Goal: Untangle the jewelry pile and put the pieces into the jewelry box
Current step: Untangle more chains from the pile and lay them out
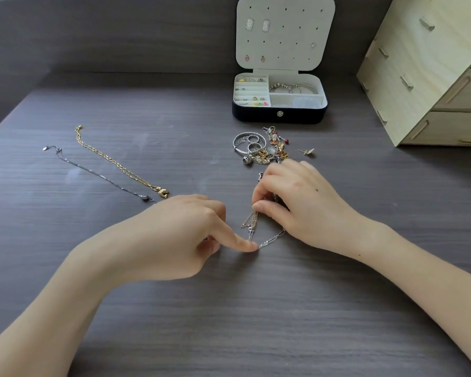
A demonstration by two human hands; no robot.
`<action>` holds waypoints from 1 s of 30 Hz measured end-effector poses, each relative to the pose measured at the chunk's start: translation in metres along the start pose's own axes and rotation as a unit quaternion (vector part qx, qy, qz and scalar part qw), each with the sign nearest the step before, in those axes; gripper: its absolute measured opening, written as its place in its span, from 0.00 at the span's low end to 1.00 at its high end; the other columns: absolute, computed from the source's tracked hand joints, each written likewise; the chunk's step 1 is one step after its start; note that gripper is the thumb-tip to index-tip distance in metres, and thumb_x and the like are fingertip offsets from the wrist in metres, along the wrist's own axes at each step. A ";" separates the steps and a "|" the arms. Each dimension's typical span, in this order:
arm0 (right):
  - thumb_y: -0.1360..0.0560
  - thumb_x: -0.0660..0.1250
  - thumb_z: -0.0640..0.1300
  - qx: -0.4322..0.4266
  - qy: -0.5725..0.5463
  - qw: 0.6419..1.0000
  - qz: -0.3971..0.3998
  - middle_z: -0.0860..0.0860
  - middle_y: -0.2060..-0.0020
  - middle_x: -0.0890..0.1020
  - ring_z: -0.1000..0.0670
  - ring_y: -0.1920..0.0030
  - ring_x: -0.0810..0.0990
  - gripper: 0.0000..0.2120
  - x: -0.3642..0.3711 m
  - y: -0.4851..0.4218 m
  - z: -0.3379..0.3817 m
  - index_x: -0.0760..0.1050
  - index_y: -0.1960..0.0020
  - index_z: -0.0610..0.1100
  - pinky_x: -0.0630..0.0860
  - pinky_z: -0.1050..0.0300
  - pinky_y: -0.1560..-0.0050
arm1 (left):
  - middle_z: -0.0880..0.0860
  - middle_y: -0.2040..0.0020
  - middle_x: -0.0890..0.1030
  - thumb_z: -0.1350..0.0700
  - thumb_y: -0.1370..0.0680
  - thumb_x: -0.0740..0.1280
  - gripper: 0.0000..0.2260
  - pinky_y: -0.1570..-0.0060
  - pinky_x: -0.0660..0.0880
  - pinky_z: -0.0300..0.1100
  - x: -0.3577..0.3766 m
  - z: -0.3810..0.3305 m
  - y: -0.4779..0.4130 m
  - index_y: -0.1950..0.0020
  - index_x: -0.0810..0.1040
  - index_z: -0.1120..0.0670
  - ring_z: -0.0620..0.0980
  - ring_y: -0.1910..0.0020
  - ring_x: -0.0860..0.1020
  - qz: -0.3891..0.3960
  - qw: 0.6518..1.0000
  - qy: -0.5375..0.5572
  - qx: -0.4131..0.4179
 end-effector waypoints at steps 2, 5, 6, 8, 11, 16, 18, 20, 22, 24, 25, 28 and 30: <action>0.29 0.61 0.53 0.018 0.007 0.999 -0.026 0.53 0.64 0.76 0.47 0.61 0.73 0.11 -0.003 -0.001 -0.006 0.79 0.62 0.48 0.61 0.56 0.59 | 0.44 0.60 0.71 0.53 0.23 0.53 0.22 0.58 0.64 0.30 0.001 0.000 -0.001 0.42 0.70 0.25 0.42 0.58 0.68 0.017 1.000 -0.010 -0.001; 0.30 0.66 0.50 0.034 -0.032 0.998 -0.034 0.55 0.64 0.75 0.54 0.61 0.67 0.06 -0.008 -0.001 -0.009 0.79 0.61 0.49 0.67 0.51 0.57 | 0.45 0.58 0.72 0.56 0.20 0.58 0.22 0.55 0.63 0.30 0.003 0.000 0.000 0.42 0.70 0.25 0.42 0.56 0.69 0.029 1.000 -0.003 -0.004; 0.31 0.66 0.51 0.030 -0.055 0.998 -0.024 0.56 0.63 0.76 0.56 0.61 0.66 0.06 -0.009 0.000 -0.007 0.79 0.60 0.50 0.67 0.52 0.56 | 0.46 0.58 0.72 0.54 0.21 0.57 0.21 0.56 0.63 0.30 0.002 -0.001 0.000 0.42 0.70 0.25 0.43 0.56 0.69 0.024 1.000 0.005 0.000; 0.31 0.66 0.55 0.011 -0.106 0.994 0.016 0.58 0.63 0.76 0.57 0.60 0.68 0.07 -0.007 0.003 -0.002 0.78 0.61 0.53 0.66 0.56 0.53 | 0.45 0.59 0.73 0.51 0.26 0.53 0.22 0.56 0.64 0.30 0.002 0.001 0.000 0.43 0.71 0.25 0.43 0.57 0.70 0.016 1.000 0.018 -0.001; 0.32 0.64 0.60 -0.022 -0.097 0.992 0.076 0.58 0.62 0.76 0.57 0.59 0.68 0.09 0.001 0.007 0.006 0.78 0.62 0.56 0.61 0.65 0.54 | 0.44 0.59 0.72 0.51 0.29 0.51 0.24 0.56 0.63 0.28 0.003 0.003 0.001 0.43 0.71 0.24 0.40 0.57 0.69 0.017 1.000 0.023 -0.005; 0.29 0.61 0.59 -0.050 -0.057 0.994 0.083 0.58 0.62 0.76 0.58 0.60 0.66 0.13 0.005 0.007 0.008 0.78 0.61 0.53 0.59 0.61 0.57 | 0.43 0.60 0.70 0.54 0.21 0.57 0.20 0.55 0.64 0.30 0.002 0.004 -0.001 0.42 0.71 0.26 0.39 0.57 0.68 0.015 1.000 0.021 -0.002; 0.29 0.58 0.60 -0.039 -0.069 0.994 0.077 0.59 0.61 0.76 0.58 0.60 0.66 0.13 0.004 0.006 0.006 0.77 0.60 0.54 0.59 0.63 0.57 | 0.44 0.59 0.70 0.57 0.20 0.59 0.22 0.53 0.66 0.34 0.001 0.002 -0.001 0.42 0.71 0.26 0.40 0.56 0.68 0.020 1.000 0.014 -0.004; 0.28 0.60 0.59 -0.013 -0.104 0.992 0.074 0.61 0.62 0.75 0.59 0.60 0.67 0.09 0.002 0.005 0.001 0.74 0.60 0.56 0.61 0.65 0.53 | 0.44 0.59 0.70 0.57 0.20 0.59 0.22 0.54 0.65 0.32 0.000 0.001 0.000 0.42 0.71 0.26 0.40 0.56 0.68 0.021 1.000 0.013 -0.005; 0.28 0.62 0.55 0.006 -0.118 0.991 0.061 0.62 0.63 0.73 0.61 0.59 0.68 0.04 0.000 0.003 -0.003 0.72 0.60 0.57 0.64 0.61 0.52 | 0.44 0.59 0.70 0.57 0.20 0.60 0.22 0.55 0.63 0.29 0.001 0.002 0.000 0.42 0.71 0.26 0.39 0.57 0.68 0.024 1.000 0.016 -0.007; 0.28 0.63 0.54 0.020 -0.116 0.992 0.046 0.62 0.65 0.72 0.61 0.59 0.69 0.04 -0.002 0.003 -0.007 0.72 0.60 0.57 0.65 0.57 0.52 | 0.43 0.60 0.69 0.57 0.20 0.60 0.22 0.56 0.62 0.27 0.002 0.002 -0.001 0.42 0.71 0.26 0.38 0.58 0.67 0.028 0.999 0.014 -0.010; 0.28 0.63 0.55 0.025 -0.112 0.993 0.041 0.62 0.65 0.72 0.61 0.60 0.69 0.04 -0.002 0.002 -0.008 0.72 0.61 0.56 0.65 0.57 0.52 | 0.43 0.61 0.68 0.57 0.20 0.60 0.22 0.56 0.62 0.26 0.002 0.002 -0.001 0.42 0.71 0.27 0.37 0.59 0.66 0.030 0.999 0.012 -0.011; 0.29 0.62 0.55 0.034 -0.095 0.994 0.034 0.59 0.62 0.75 0.59 0.60 0.67 0.05 0.000 0.002 -0.007 0.72 0.60 0.56 0.64 0.57 0.52 | 0.43 0.61 0.68 0.57 0.20 0.60 0.22 0.57 0.62 0.26 0.002 0.002 -0.001 0.42 0.71 0.26 0.36 0.60 0.66 0.032 0.999 0.013 -0.011; 0.29 0.62 0.55 0.036 -0.096 0.994 0.032 0.59 0.62 0.74 0.58 0.59 0.67 0.05 0.000 0.002 -0.005 0.72 0.60 0.55 0.64 0.57 0.52 | 0.44 0.60 0.69 0.57 0.21 0.61 0.22 0.56 0.62 0.27 0.001 0.001 0.000 0.42 0.72 0.27 0.39 0.57 0.68 0.029 0.999 0.027 -0.008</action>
Point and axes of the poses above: each hand's wrist, its own y-axis away from the middle knuckle, its own x-axis out of the palm, z = x × y, the point moved 8 cm from there along -y, towards the middle knuckle
